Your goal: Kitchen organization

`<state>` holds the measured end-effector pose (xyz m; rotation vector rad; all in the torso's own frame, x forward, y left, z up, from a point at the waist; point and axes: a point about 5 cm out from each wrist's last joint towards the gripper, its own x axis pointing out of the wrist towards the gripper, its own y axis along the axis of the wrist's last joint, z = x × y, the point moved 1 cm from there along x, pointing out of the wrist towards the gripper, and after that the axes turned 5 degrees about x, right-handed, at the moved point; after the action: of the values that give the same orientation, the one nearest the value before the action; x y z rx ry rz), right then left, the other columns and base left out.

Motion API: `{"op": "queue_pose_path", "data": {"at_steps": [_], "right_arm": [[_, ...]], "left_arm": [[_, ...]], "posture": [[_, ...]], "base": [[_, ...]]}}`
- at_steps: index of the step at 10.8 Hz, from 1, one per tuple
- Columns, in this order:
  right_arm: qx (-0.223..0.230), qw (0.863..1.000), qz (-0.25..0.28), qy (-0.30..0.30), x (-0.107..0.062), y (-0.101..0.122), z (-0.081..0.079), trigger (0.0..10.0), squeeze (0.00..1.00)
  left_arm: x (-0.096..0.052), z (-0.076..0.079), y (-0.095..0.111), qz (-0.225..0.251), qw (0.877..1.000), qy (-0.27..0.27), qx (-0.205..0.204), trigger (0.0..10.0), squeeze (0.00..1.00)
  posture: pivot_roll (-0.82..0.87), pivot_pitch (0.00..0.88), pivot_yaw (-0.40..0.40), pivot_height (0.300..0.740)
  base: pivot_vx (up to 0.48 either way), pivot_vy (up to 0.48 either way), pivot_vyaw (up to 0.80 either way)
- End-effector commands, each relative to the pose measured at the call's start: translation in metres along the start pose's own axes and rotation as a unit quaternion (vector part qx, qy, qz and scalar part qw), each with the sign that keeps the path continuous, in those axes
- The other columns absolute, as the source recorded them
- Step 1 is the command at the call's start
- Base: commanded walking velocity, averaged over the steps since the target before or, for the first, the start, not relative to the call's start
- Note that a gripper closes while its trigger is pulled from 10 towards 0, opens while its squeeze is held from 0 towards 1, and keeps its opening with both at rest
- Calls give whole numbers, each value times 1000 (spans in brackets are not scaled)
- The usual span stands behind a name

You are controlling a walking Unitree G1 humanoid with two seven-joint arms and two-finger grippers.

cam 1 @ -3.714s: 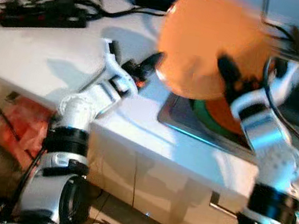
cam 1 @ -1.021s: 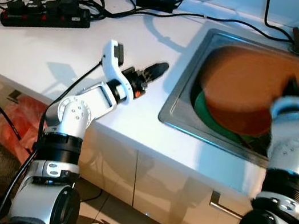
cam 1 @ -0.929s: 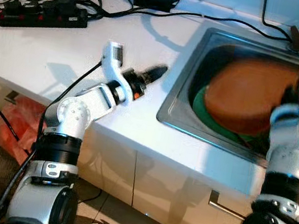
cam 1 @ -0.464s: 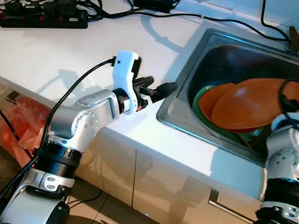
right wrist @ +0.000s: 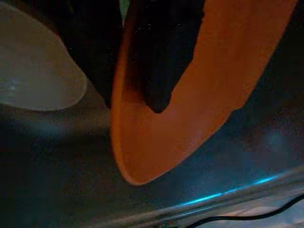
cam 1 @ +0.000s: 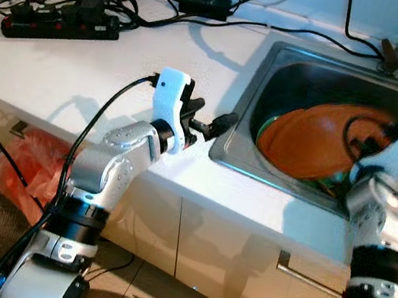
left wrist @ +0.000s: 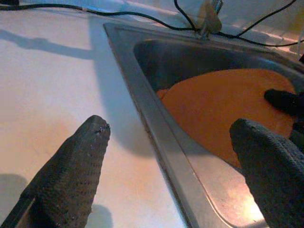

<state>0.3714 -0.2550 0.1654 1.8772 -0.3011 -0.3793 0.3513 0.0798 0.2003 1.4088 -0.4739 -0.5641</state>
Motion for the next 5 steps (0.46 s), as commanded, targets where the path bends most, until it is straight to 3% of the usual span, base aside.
{"op": "queue_pose_path", "data": {"at_steps": [1, 3, 5], "right_arm": [[-33, 999, -12, 1, -1, -6, 3, 10000, 1000], [-111, 993, 28, 17, -3, 13, 1, 10000, 1000], [-149, 987, 49, 31, -6, 19, -5, 10000, 1000]], "left_arm": [[-2, 0, 0, 3, 1000, 3, 13, 10000, 0], [-3, -5, 2, 12, 999, 28, 19, 10000, 0], [-6, -16, 6, 28, 996, 84, 32, 10000, 0]], "posture": [[27, 94, 42, 740], [20, 92, 37, 740], [16, 89, 32, 740]], "base": [[0, 0, 0], [0, 0, 0], [0, 0, 0]]}}
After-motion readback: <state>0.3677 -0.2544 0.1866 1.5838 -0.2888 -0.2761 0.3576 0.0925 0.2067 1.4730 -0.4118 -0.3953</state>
